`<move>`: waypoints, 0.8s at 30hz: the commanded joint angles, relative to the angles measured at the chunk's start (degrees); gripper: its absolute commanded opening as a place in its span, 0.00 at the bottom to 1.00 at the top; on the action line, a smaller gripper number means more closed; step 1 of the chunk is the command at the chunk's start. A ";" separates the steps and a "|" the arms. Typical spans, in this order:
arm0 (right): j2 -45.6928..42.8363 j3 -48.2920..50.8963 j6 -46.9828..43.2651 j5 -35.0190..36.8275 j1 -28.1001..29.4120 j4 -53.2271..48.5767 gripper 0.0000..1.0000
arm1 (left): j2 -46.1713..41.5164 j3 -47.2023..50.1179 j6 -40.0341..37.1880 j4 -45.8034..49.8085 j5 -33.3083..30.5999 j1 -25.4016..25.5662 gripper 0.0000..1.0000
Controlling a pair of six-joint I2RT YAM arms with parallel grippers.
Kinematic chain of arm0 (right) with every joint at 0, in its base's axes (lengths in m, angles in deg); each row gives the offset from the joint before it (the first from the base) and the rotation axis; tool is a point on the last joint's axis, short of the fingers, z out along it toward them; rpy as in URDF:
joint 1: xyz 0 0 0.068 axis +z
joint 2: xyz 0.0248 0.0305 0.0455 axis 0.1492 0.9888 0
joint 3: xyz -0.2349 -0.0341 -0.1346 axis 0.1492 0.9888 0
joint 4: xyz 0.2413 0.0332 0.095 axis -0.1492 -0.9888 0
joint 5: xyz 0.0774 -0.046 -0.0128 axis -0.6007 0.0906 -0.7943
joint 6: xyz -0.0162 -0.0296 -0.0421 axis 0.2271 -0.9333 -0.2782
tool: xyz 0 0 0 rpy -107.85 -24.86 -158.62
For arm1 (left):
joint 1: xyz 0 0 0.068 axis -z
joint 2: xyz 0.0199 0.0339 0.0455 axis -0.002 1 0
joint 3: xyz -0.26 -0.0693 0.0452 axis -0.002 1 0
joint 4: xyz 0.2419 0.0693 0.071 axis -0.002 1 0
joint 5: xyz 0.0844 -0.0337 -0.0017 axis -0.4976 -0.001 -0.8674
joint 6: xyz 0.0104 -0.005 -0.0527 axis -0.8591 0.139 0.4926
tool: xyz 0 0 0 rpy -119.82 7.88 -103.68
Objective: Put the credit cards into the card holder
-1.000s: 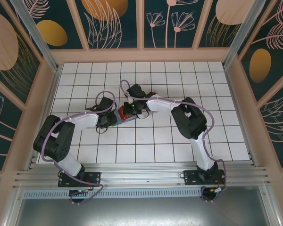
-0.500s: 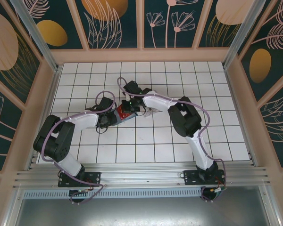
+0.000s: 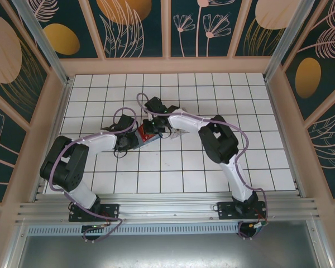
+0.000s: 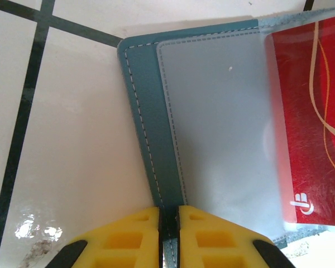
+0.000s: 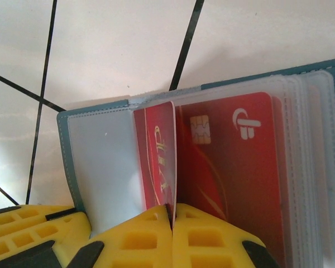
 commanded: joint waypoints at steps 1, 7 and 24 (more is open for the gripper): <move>2.41 4.56 -2.14 1.92 2.86 -7.34 0.00 | 9.31 3.26 -0.53 -1.91 -0.55 -0.30 0.15; 2.18 4.52 -2.91 0.88 4.16 -8.19 0.00 | 10.47 1.87 -0.47 -0.94 -2.08 -0.32 0.15; 2.37 8.45 -1.47 -0.06 1.75 -3.47 0.00 | 7.97 -0.68 0.06 0.92 -5.60 -6.01 0.35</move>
